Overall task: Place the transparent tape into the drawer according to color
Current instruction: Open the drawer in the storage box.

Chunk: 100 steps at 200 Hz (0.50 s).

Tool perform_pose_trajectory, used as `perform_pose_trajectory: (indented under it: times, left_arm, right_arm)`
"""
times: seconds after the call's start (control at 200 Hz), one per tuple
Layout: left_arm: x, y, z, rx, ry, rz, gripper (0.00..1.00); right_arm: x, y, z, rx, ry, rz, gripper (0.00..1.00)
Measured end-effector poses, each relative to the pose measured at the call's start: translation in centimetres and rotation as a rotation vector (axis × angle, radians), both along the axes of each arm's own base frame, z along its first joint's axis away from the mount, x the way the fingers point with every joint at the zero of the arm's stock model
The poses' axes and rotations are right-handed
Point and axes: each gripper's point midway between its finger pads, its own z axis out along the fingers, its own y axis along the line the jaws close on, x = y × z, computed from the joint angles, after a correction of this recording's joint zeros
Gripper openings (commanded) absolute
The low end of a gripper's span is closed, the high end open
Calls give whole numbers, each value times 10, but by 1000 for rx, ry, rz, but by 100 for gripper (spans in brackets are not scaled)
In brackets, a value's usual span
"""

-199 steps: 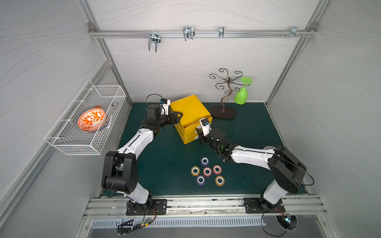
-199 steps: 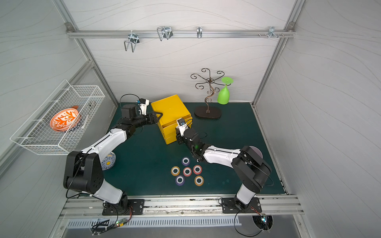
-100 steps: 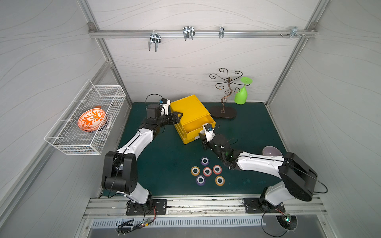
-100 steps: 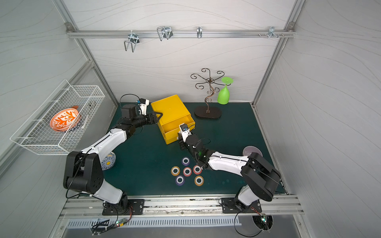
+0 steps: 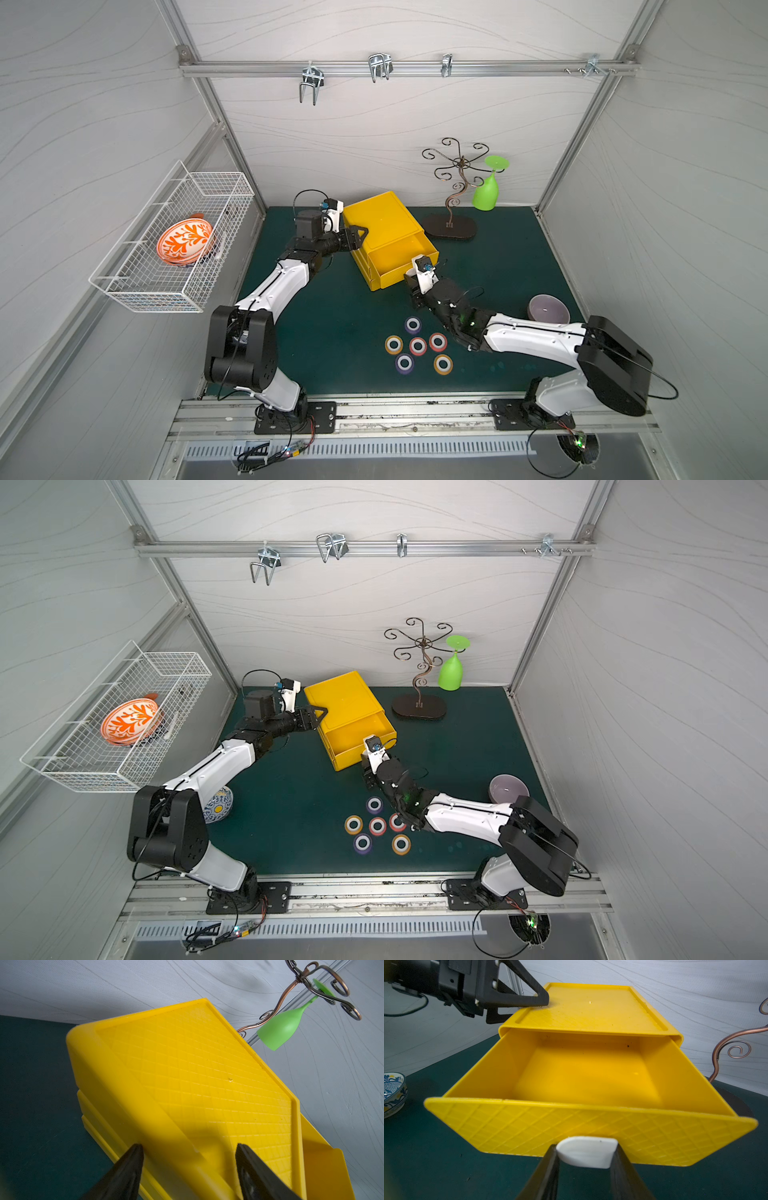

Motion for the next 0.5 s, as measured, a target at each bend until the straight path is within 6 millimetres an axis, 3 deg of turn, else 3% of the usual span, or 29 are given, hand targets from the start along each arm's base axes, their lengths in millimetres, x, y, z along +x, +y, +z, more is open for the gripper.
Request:
perform_pose_trajectory:
  times: [0.05, 0.185, 0.345, 0.5]
  left_arm:
    - [0, 0, 0, 0, 0, -1, 75]
    - [0, 0, 0, 4, 0, 1, 79]
    - [-3, 0, -2, 11, 10, 2, 86]
    - [-5, 0, -3, 21, 19, 0, 95]
  right_arm:
    - [0, -1, -1, 0, 3, -3, 28]
    - [-1, -1, -2, 0, 9, -7, 65]
    - [-5, -2, -5, -15, 24, 0, 98]
    - [-11, -7, 3, -16, 34, 13, 99]
